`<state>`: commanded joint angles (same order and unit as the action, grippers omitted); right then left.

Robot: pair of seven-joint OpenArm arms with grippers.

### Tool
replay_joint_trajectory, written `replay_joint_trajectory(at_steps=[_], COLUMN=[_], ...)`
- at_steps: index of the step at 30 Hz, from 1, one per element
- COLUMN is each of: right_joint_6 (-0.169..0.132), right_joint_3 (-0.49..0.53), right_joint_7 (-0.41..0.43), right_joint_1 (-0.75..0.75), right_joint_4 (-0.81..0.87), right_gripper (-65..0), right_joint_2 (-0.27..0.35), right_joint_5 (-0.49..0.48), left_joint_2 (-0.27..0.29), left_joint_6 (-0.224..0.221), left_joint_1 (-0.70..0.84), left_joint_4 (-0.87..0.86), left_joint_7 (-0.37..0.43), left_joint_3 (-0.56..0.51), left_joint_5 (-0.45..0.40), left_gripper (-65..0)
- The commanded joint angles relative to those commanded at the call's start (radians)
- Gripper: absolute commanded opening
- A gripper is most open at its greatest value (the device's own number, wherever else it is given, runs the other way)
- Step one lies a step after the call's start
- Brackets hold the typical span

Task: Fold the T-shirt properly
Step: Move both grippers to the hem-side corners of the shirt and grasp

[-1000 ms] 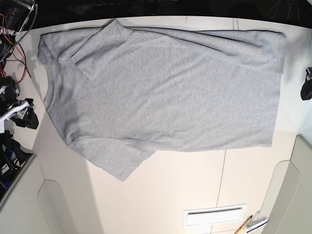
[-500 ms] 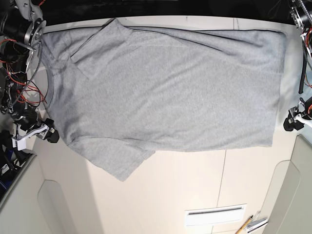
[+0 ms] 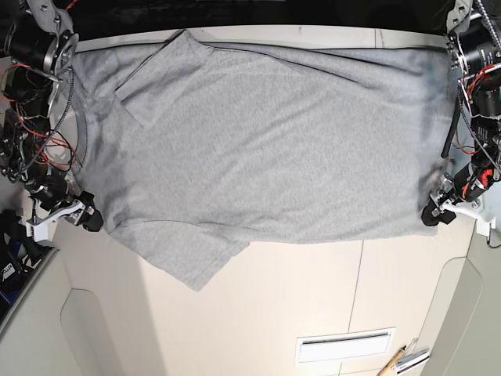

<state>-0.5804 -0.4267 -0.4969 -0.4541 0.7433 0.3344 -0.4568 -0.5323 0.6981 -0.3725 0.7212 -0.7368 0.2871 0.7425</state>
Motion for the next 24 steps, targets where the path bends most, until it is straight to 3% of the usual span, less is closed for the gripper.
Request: replay_joint_trajectory(at_steps=[5, 11, 13, 14, 18, 19, 21, 24], right_joint_6=[-0.019, -0.019, -0.018, -0.018, -0.018, -0.018, -0.018, -0.018], right_joint_3=[0.003, 0.066, 0.095, 0.107, 0.119, 0.119, 0.119, 0.119], right_joint_7=[-0.001, -0.020, -0.020, -0.024, -0.038, -0.039, -0.040, -0.092], right_joint_1=[0.000, -0.005, -0.005, -0.005, -0.005, -0.005, -0.005, -0.005], right_joint_4=[0.000, 0.000, 0.000, 0.000, 0.006, 0.012, 0.026, 0.050], right_gripper=[-29.0, -29.4, -34.5, -39.1, -61.9, -65.0, -65.0, -65.0], right_joint_2=[-0.044, -0.069, -0.069, -0.069, -0.069, -0.068, -0.068, -0.068], right_joint_5=[-0.028, -0.052, -0.051, -0.051, -0.050, -0.043, -0.020, -0.020], left_joint_2=[0.020, 0.020, 0.020, 0.020, 0.019, 0.019, 0.019, 0.016], left_joint_6=[0.000, 0.000, 0.000, 0.000, 0.000, 0.000, 0.000, 0.000], left_joint_1=[-0.015, -0.015, -0.015, -0.015, -0.019, -0.026, -0.042, -0.069], left_joint_4=[0.000, 0.000, 0.000, 0.000, 0.000, 0.000, 0.000, 0.002], left_joint_7=[0.000, -0.016, -0.021, -0.021, -0.026, -0.032, -0.041, -0.078], left_joint_3=[0.000, 0.000, 0.000, 0.000, 0.000, 0.000, 0.000, 0.000], left_joint_5=[0.001, 0.001, 0.000, 0.000, 0.000, -0.001, -0.008, -0.011], left_gripper=[-22.7, -22.9, -23.1, -25.3, -48.6, -53.4, -63.0, -65.0])
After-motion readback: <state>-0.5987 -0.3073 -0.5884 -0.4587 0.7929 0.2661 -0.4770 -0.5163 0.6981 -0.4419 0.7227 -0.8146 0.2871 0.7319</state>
